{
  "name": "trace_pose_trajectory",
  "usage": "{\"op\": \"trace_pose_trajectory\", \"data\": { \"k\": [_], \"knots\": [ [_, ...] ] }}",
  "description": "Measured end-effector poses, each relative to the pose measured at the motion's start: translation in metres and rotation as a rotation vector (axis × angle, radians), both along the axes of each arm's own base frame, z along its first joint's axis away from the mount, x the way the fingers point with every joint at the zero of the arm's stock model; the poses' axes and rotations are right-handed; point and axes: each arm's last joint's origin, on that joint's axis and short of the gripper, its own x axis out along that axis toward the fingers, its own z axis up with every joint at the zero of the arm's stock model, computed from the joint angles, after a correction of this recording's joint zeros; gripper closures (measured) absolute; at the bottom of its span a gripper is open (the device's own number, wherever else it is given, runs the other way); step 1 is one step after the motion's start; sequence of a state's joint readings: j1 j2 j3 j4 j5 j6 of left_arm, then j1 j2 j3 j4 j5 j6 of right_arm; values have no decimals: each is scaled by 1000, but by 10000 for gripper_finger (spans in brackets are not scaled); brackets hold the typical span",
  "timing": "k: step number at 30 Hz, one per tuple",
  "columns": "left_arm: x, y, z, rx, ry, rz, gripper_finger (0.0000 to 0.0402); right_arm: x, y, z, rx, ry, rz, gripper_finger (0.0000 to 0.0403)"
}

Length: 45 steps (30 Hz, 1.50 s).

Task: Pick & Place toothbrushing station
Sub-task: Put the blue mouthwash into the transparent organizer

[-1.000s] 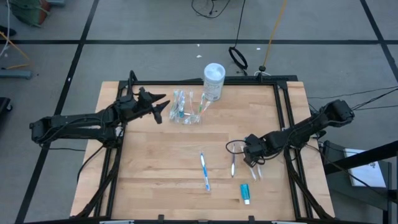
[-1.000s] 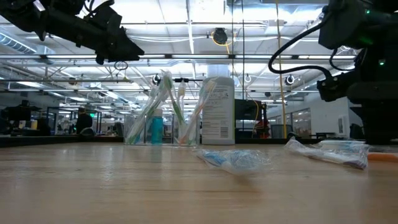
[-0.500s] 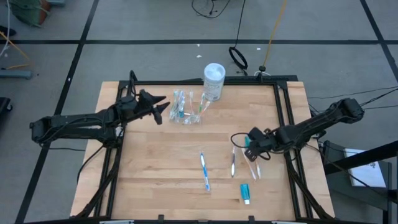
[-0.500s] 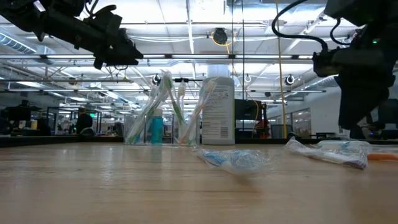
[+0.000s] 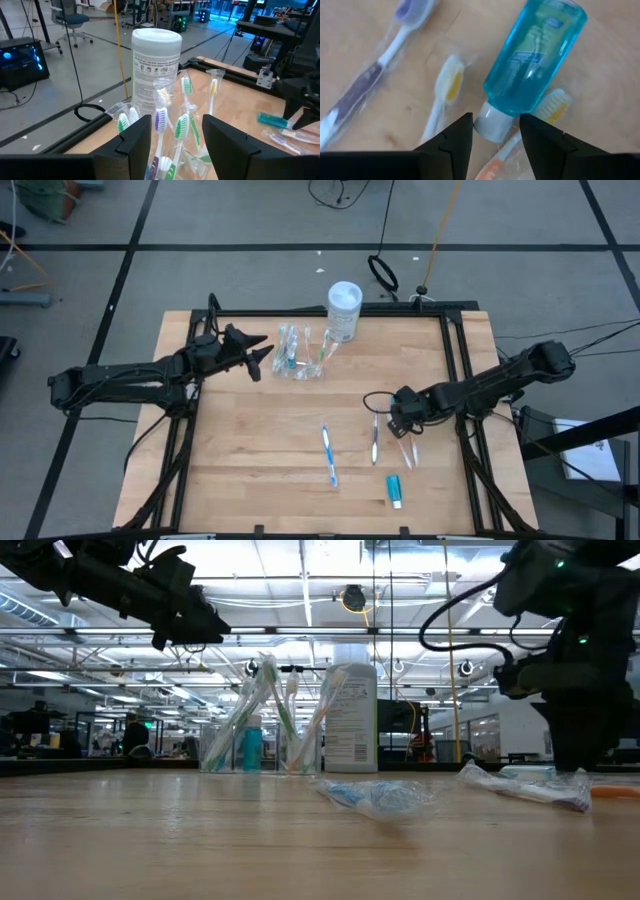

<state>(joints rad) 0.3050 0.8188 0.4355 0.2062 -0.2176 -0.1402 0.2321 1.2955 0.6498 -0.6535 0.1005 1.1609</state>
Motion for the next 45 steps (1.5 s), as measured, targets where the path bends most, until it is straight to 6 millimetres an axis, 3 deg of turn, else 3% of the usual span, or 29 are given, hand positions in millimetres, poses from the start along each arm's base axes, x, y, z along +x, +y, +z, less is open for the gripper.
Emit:
{"op": "trace_pose_trajectory", "data": {
  "k": [9,23,31,39,45],
  "knots": [
    [0,0,0,-1,0,0,218,7,-26,-7,-79,24,-66,249],
    [0,0,0,-10,-7,2,218,28,-58,-15,-219,-39,135,316],
    [2,1,-2,-14,4,2,218,55,-61,-2,-378,-307,355,296],
    [3,1,-4,-29,6,5,218,78,-62,22,-674,-539,636,316],
    [4,1,-2,-22,-15,5,218,88,-70,46,-1177,-460,826,293]
  ]
}}
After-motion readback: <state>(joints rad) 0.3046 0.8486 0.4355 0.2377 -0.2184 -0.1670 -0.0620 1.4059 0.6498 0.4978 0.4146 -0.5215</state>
